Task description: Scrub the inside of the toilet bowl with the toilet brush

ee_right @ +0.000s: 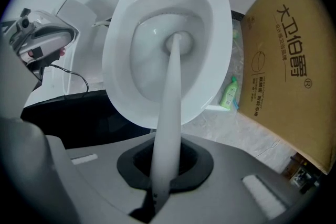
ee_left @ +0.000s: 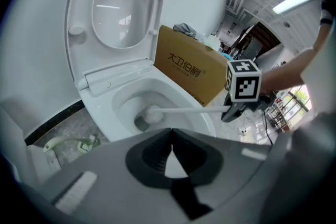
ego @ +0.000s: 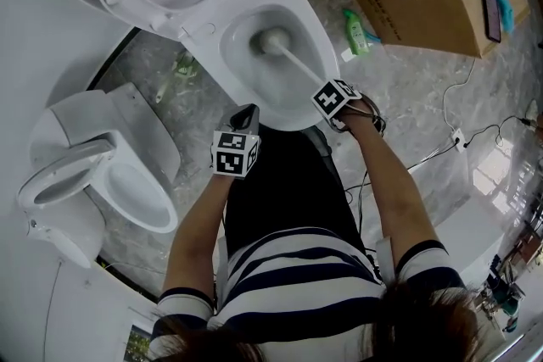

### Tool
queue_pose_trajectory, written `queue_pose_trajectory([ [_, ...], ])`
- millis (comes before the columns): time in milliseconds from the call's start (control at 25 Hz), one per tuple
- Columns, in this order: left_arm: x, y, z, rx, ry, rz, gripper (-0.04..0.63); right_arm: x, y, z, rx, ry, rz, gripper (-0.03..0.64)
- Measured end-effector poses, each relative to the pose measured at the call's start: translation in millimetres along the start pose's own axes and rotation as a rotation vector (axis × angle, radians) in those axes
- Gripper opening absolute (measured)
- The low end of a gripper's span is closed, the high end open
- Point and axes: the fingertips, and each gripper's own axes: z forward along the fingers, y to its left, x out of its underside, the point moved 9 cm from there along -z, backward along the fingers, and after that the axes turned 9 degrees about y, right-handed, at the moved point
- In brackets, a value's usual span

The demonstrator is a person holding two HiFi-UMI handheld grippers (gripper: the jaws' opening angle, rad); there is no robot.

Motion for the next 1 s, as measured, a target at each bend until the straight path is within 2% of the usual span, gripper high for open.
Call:
queue_pose_trajectory([
  [480, 9.1, -4.9, -1.5, 0.012, 0.016, -0.009, 0.000, 31.4, 17.8, 17.0, -0.099, 0.043, 0.056, -0.002],
  [1000, 16.4, -2.3, -2.2, 0.003, 0.022, -0.012, 0.000, 51.6, 50.0, 25.3, -0.184, 0.075, 0.013, -0.002],
])
